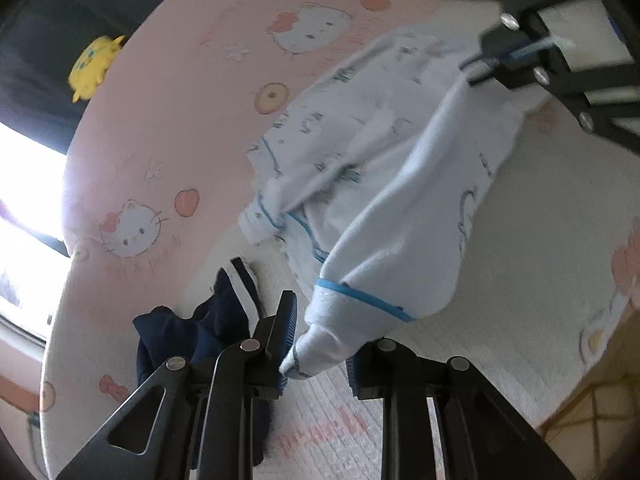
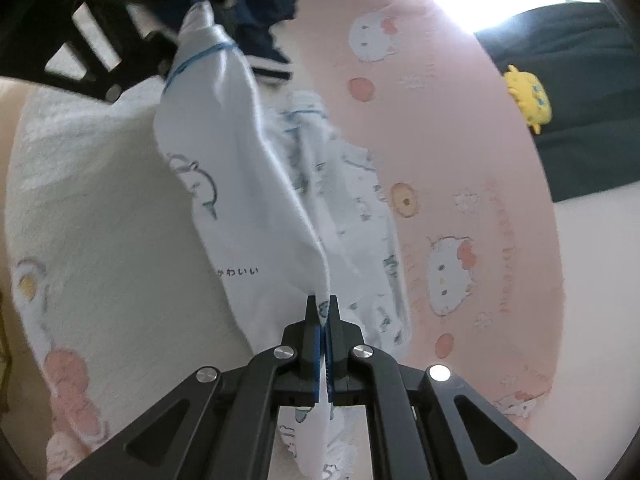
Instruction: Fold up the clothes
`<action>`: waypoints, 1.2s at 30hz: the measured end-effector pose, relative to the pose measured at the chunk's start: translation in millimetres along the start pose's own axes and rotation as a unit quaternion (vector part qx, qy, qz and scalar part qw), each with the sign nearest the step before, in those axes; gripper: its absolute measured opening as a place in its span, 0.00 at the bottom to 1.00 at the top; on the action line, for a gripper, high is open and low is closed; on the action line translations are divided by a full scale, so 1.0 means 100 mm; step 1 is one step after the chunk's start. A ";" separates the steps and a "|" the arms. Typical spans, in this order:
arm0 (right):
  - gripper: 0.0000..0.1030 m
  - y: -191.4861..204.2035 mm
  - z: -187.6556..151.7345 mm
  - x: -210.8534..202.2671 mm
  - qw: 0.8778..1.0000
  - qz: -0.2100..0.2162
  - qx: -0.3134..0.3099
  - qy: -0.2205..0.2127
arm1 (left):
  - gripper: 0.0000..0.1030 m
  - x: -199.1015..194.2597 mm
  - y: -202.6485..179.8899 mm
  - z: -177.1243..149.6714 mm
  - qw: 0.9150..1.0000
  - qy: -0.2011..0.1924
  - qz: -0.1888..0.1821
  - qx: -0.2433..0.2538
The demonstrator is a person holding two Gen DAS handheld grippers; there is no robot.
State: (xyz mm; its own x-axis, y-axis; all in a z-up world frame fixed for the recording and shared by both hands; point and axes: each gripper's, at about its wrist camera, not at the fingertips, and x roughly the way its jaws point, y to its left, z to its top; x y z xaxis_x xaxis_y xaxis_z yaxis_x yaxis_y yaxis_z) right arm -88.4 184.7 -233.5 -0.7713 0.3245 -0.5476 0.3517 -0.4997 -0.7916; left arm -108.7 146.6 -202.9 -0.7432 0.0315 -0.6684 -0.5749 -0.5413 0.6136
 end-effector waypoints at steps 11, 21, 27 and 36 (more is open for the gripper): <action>0.03 -0.16 0.03 0.08 1.000 -0.021 0.016 0.009 | 0.19 0.16 0.30 0.25 0.997 -0.013 -0.020 -0.070; 0.03 -0.35 0.10 0.34 0.999 -0.018 0.033 0.010 | 0.19 0.32 0.52 0.49 0.993 -0.026 -0.044 -0.105; 0.03 -0.43 0.03 0.48 0.998 -0.018 0.051 0.026 | 0.19 0.55 0.75 0.57 0.981 -0.001 -0.107 -0.162; 0.03 -0.51 -0.13 0.62 0.992 0.038 0.100 0.072 | 0.25 0.95 1.10 0.33 0.879 0.083 -0.302 -0.361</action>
State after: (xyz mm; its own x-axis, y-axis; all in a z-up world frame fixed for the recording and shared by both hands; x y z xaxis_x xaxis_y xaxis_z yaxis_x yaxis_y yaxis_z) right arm -147.1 241.4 -230.5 -0.6581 0.3834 -0.6480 0.2830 -0.6716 -0.6848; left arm -253.6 118.0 -184.8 -0.2832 0.4057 -0.8690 -0.4362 -0.8615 -0.2600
